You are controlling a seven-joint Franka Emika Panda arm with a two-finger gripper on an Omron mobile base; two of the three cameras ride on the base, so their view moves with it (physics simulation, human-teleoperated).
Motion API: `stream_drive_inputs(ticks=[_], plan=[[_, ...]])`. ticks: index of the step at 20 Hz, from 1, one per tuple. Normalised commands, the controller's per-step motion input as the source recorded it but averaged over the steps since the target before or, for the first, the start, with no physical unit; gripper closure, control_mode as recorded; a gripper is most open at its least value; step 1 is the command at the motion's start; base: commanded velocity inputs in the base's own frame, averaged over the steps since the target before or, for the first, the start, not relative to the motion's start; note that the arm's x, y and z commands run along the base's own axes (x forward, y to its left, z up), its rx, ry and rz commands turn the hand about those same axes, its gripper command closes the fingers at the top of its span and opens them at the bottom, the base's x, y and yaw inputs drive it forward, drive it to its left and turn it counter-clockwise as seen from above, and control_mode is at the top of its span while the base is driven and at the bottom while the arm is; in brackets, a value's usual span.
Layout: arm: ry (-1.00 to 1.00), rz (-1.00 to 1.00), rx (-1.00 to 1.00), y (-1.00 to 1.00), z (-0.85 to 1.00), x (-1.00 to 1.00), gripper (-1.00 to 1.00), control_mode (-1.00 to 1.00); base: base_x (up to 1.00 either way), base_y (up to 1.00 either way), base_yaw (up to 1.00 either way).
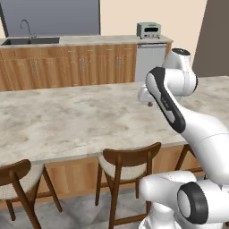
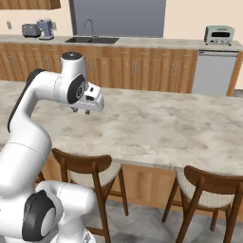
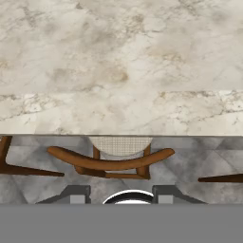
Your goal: Four empty soda cans are scattered around the kitchen. Gather all the cans and cluster them next to the stove for recycling.
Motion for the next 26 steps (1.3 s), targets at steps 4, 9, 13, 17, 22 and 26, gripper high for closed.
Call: stream_drive_inputs(ticks=[4,9,13,17,22,26], plan=[[0.0,0.0,0.0,0.0,0.0,0.0,-1.0,1.0,0.0,0.0,0.0],[0.0,0.0,0.0,0.0,0.0,0.0,-1.0,1.0,-0.01,-0.04,0.0],[0.0,0.0,0.0,0.0,0.0,0.0,-1.0,1.0,-0.44,-0.55,0.0],[0.0,0.0,0.0,0.0,0.0,0.0,-1.0,1.0,-0.83,-0.95,0.0],[0.0,0.0,0.0,0.0,0.0,0.0,-1.0,1.0,-0.49,-1.0,0.0],[0.0,0.0,0.0,0.0,0.0,0.0,-1.0,1.0,-0.02,-1.0,-0.04]])
